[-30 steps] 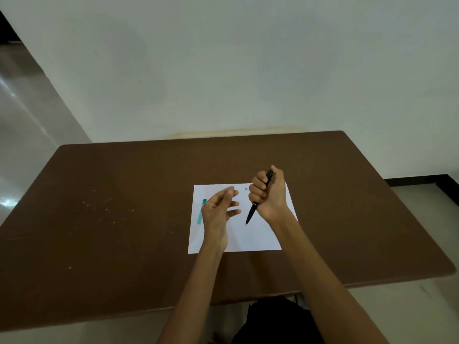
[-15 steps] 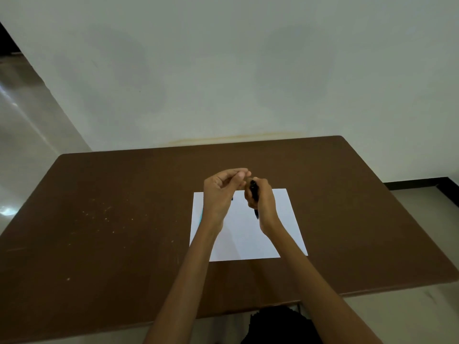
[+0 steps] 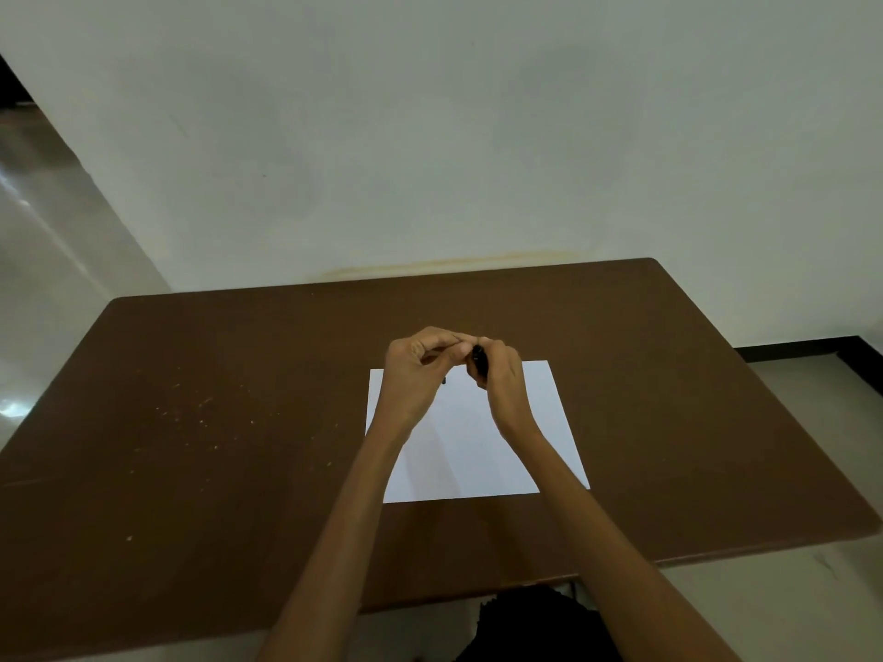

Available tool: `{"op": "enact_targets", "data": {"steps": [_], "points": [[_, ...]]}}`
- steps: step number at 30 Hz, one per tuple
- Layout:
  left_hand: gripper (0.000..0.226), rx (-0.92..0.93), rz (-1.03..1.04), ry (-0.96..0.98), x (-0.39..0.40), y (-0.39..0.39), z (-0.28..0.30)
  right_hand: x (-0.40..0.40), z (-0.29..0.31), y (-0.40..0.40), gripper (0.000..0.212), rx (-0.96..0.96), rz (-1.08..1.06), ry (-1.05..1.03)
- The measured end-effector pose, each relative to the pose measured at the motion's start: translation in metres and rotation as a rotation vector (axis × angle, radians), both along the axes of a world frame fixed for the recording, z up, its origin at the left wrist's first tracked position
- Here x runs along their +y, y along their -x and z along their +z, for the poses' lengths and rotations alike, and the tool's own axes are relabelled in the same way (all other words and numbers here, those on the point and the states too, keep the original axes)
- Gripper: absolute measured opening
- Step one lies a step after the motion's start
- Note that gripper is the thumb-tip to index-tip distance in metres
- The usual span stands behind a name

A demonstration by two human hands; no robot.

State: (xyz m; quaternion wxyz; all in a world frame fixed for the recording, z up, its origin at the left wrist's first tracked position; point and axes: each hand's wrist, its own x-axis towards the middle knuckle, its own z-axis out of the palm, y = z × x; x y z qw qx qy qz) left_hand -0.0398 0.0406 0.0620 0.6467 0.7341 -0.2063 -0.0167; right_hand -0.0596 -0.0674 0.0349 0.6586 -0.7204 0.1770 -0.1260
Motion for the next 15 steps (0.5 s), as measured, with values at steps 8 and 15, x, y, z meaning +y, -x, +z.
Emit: {"op": "enact_targets", "data": {"steps": [8, 15], "points": [[0.012, 0.008, -0.018, 0.045, 0.0063, 0.0012, 0.0006, 0.0037, -0.0015, 0.0044, 0.015, -0.056, -0.012, 0.036], [0.013, 0.079, -0.047, 0.128, 0.0080, 0.0017, 0.0003, 0.0052, -0.0016, 0.0048, 0.013, -0.052, 0.018, 0.047]]}}
